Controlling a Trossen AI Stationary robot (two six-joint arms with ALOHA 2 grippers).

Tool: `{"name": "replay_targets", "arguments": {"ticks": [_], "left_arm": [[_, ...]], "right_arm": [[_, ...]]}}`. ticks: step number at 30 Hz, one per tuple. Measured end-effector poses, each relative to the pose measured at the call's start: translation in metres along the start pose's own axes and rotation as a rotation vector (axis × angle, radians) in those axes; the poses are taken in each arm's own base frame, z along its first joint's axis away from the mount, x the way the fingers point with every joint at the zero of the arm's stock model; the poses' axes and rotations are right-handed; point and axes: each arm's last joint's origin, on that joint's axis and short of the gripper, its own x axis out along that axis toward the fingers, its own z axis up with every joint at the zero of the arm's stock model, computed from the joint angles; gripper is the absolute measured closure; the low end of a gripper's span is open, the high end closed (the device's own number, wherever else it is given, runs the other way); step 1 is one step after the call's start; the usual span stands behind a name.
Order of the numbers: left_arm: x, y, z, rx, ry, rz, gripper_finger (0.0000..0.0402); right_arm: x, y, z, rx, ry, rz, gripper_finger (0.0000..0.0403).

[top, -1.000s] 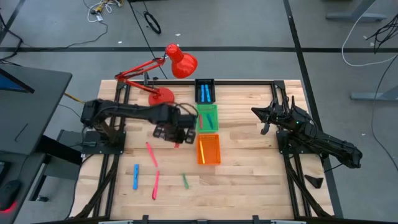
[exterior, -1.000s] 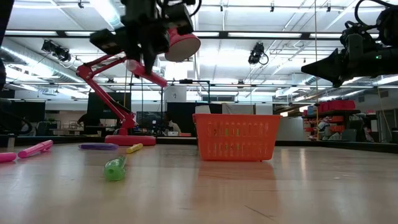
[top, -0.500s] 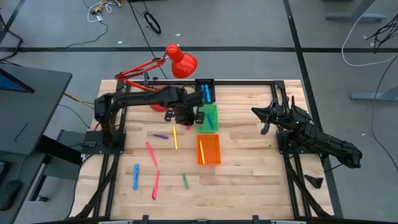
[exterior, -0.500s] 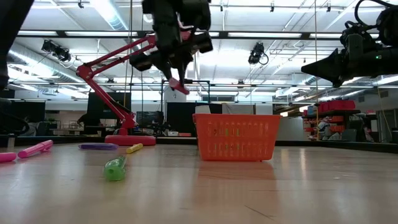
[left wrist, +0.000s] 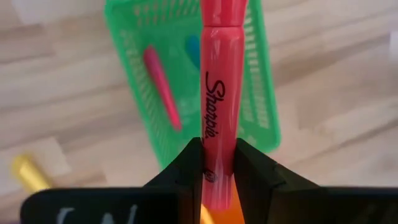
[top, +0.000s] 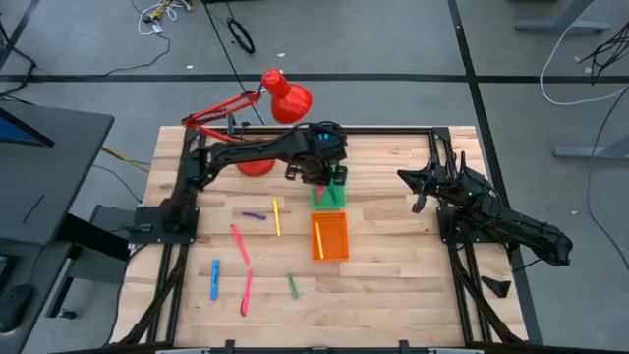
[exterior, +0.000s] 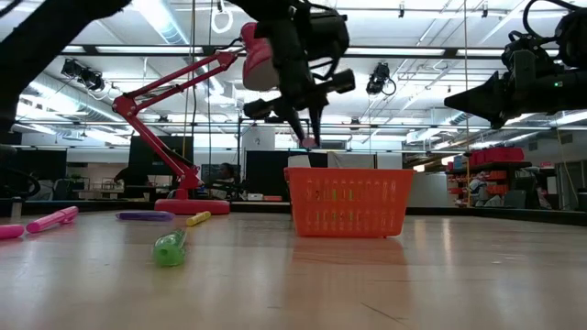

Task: Pick & Place Markers
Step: Put the orange highlighter into the black bin

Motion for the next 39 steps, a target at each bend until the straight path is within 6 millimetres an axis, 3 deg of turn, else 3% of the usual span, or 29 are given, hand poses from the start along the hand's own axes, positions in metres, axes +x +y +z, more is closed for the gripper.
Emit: {"name": "replay_targets", "arguments": {"ticks": [10, 23, 39], "left_arm": [[0.022, -0.008, 0.026, -0.022, -0.119, 0.049, 0.0330], [0.034, -0.002, 0.051, -0.105, -0.403, 0.143, 0.0331], [0.075, 0.006, 0.061, -0.104, -0.575, 0.296, 0.0330]], "right_arm": [[0.000, 0.000, 0.000, 0.000, 0.000, 0.000, 0.0392], [0.000, 0.000, 0.000, 0.000, -0.001, 0.000, 0.0392], [0.000, 0.000, 0.000, 0.000, 0.000, 0.000, 0.0392]]}}
